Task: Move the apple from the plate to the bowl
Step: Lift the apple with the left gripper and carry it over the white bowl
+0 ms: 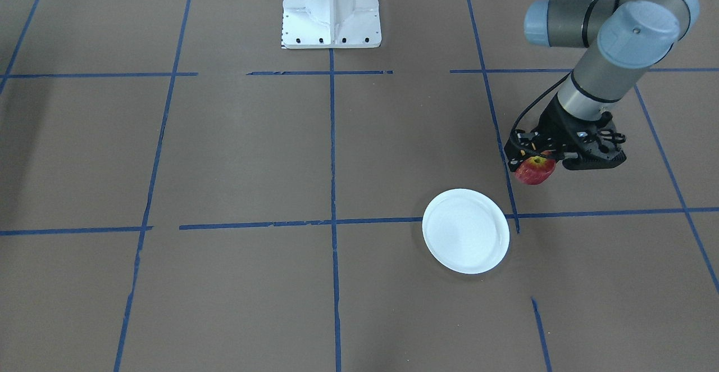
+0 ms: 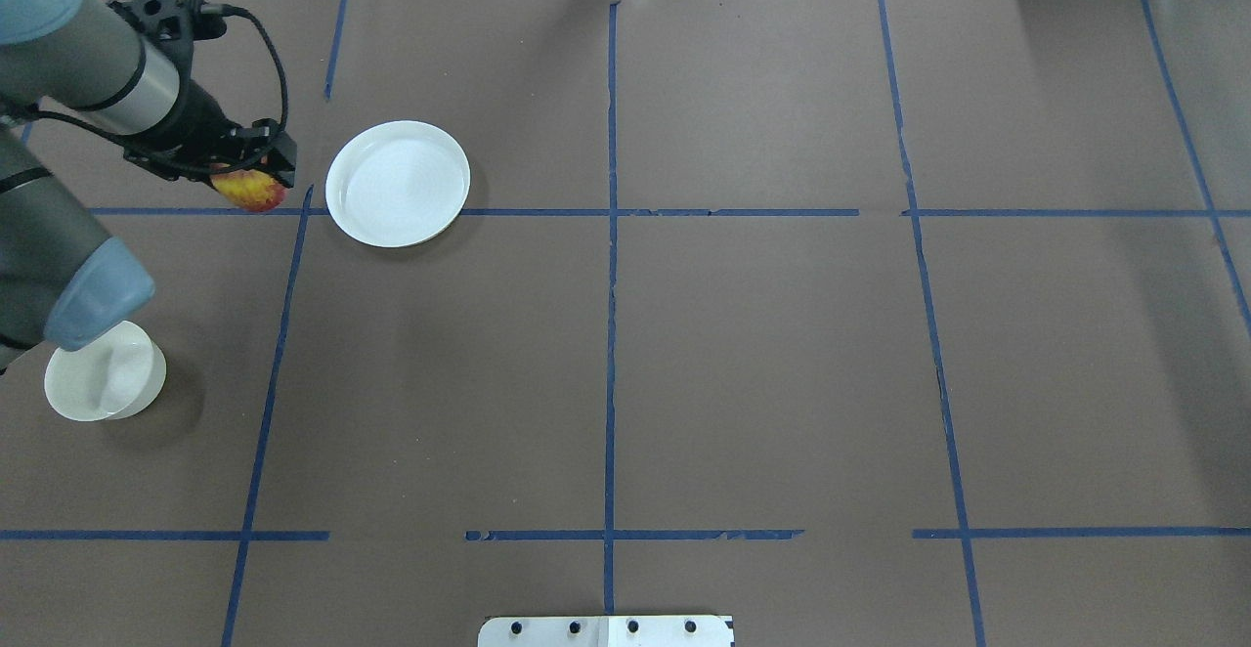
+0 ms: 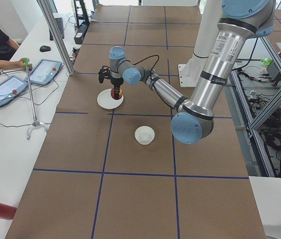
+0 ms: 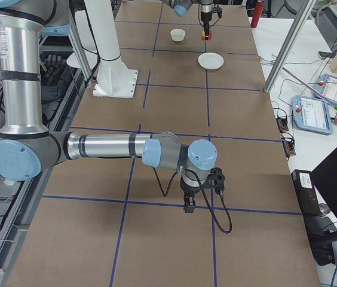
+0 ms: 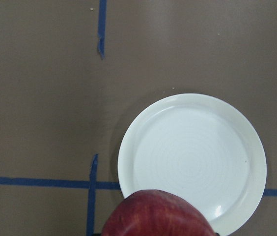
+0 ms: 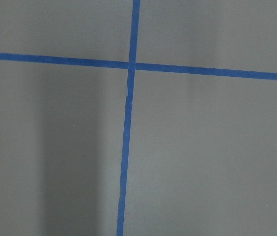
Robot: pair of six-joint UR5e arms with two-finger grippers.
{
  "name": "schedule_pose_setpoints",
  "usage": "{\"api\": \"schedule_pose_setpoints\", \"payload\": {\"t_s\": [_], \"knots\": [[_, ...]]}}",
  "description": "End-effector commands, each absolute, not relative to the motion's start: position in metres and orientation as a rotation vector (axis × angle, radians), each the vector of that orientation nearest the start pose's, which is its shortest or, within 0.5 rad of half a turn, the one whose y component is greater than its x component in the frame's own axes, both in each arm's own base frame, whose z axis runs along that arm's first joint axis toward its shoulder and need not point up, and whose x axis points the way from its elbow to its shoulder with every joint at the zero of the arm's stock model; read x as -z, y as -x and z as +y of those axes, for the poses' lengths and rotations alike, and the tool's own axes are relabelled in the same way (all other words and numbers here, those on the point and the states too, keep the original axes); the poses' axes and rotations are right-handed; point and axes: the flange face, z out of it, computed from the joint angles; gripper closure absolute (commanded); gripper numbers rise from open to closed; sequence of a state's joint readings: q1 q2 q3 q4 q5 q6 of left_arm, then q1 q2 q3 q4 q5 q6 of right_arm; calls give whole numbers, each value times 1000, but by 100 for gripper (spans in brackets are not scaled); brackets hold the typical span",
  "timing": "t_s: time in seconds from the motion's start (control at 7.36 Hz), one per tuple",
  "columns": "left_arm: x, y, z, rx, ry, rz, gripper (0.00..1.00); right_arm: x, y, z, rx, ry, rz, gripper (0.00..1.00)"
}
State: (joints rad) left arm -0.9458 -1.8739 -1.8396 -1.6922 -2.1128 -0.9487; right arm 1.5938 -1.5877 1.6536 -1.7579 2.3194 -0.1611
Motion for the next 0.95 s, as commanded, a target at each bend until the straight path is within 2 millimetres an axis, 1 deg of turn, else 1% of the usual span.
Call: {"api": "schedule_pose_setpoints", "payload": {"t_s": [0.0,0.14,0.27,0.41,0.54,0.68,0.82], "knots": [[-419,-227,-455,162,-103,857,100,-646,-76,-473,86,46,-755,0],[-458,-209,-424,190,-109,888,100,-646,-76,-473,86,46,-755,0],[-489,-194,-395,198,-106,901,100,-646,-76,-473,86,46,-755,0],[-502,-195,-382,213,-80,892,100,-646,-76,-473,86,46,-755,0],[-513,-206,-363,231,-72,884,100,-646,-76,-473,86,46,-755,0],[-519,-209,-361,233,-70,887,100,-646,-76,-473,86,46,-755,0],[-530,-212,-362,233,-60,871,100,-646,-76,-473,86,46,-755,0]]}}
